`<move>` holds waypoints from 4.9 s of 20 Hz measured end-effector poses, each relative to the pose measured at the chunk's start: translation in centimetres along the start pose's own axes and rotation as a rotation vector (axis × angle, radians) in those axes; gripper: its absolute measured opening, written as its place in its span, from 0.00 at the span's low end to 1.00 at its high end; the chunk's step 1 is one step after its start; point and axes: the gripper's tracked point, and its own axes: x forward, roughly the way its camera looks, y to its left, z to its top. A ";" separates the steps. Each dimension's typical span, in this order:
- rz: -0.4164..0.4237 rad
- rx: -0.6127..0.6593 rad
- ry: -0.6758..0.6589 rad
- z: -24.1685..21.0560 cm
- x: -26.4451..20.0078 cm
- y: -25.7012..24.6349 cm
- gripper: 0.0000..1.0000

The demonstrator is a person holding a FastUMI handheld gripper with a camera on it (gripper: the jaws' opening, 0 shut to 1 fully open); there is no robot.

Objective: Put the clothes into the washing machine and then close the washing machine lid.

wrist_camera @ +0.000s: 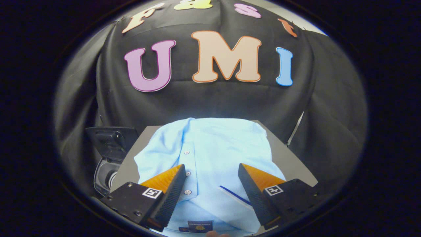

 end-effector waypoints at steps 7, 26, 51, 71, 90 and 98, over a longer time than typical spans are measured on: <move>-0.023 0.089 0.040 -0.9 1.3 0.3 0.83; 0.062 0.228 -0.168 5.2 -8.7 3.9 0.08; 0.357 0.097 -0.258 12.2 -16.3 26.7 0.08; 0.423 0.035 -0.033 -4.5 -3.7 39.5 0.08; 0.325 -0.061 0.260 -22.1 9.7 44.0 0.10; 0.286 -0.137 0.344 -25.0 12.2 44.9 0.13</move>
